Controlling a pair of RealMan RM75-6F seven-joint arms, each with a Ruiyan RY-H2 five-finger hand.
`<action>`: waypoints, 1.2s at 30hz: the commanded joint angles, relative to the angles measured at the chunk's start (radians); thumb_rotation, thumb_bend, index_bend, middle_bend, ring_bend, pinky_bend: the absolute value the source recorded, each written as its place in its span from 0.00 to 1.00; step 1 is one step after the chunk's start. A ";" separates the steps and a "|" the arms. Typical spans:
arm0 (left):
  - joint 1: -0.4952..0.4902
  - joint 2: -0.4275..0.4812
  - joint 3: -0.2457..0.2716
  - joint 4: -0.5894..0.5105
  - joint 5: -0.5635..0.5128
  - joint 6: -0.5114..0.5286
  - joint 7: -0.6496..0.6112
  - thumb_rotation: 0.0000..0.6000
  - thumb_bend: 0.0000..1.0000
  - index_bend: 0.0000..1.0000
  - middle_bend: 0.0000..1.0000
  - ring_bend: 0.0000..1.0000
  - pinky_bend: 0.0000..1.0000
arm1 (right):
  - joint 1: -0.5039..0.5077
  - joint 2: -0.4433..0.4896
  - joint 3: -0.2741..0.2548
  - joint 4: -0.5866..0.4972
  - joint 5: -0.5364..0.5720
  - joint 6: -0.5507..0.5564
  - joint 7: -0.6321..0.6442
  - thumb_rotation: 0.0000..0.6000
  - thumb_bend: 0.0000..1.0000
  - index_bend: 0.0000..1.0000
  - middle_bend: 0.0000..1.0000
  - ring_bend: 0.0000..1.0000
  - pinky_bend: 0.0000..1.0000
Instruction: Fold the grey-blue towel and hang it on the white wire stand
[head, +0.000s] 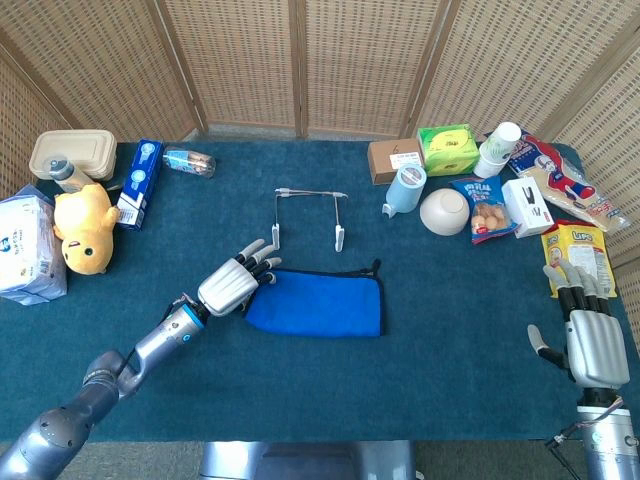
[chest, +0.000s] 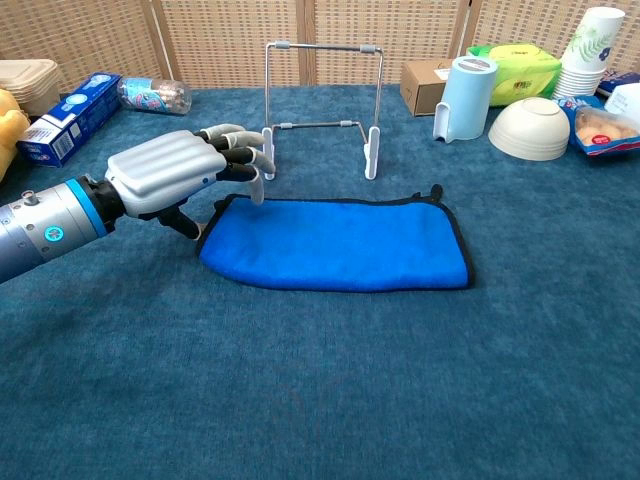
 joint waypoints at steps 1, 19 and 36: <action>-0.002 -0.002 0.002 -0.001 -0.002 -0.007 -0.003 1.00 0.51 0.39 0.22 0.02 0.00 | 0.000 -0.001 0.002 -0.001 0.003 -0.001 0.000 1.00 0.31 0.10 0.05 0.00 0.02; 0.000 -0.011 -0.015 -0.012 -0.027 0.025 -0.040 1.00 0.52 0.74 0.36 0.14 0.00 | -0.011 0.001 0.010 -0.014 0.007 0.012 -0.001 1.00 0.31 0.10 0.05 0.00 0.02; -0.027 0.289 -0.199 -0.620 -0.125 0.154 0.075 1.00 0.52 0.77 0.38 0.15 0.00 | -0.023 -0.029 0.010 0.052 0.005 0.009 0.074 1.00 0.31 0.10 0.05 0.00 0.02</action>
